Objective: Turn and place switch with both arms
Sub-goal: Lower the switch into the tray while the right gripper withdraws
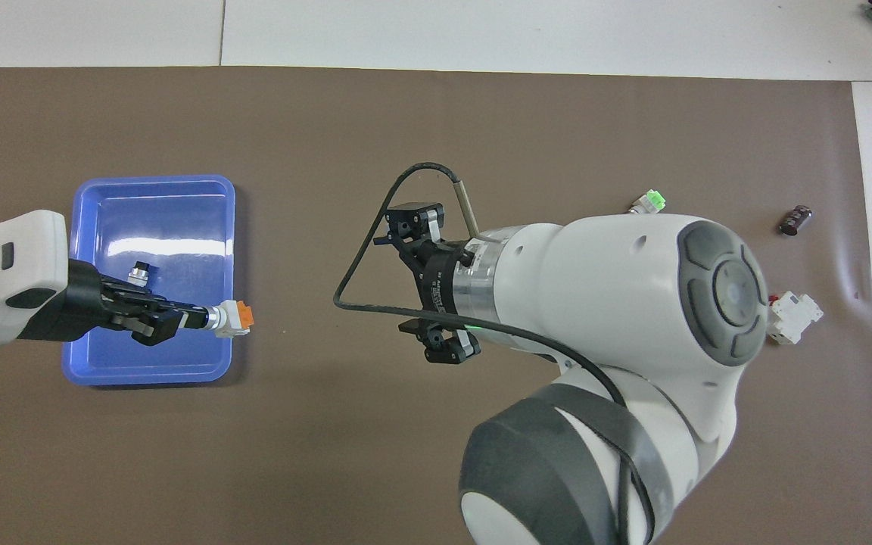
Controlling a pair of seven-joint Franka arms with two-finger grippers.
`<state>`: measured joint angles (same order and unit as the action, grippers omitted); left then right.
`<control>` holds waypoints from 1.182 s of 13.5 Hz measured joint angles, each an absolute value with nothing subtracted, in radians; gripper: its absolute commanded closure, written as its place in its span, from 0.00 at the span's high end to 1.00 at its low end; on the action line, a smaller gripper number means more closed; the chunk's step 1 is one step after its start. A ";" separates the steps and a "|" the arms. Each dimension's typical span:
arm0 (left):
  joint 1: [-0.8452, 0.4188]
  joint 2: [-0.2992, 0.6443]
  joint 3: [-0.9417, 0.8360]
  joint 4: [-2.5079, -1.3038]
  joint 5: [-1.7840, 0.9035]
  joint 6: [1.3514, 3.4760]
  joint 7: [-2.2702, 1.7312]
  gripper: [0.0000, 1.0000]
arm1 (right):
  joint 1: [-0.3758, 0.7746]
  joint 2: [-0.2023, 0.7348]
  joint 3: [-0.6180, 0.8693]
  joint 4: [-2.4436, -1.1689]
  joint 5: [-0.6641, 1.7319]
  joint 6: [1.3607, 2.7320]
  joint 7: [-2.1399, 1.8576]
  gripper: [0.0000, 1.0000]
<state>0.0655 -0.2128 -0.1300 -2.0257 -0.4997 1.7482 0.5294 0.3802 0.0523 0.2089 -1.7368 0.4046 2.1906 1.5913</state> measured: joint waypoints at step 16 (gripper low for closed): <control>0.178 -0.086 -0.147 -2.156 -0.097 2.060 0.083 0.00 | -0.004 0.004 0.200 -1.753 -0.014 1.946 0.525 1.00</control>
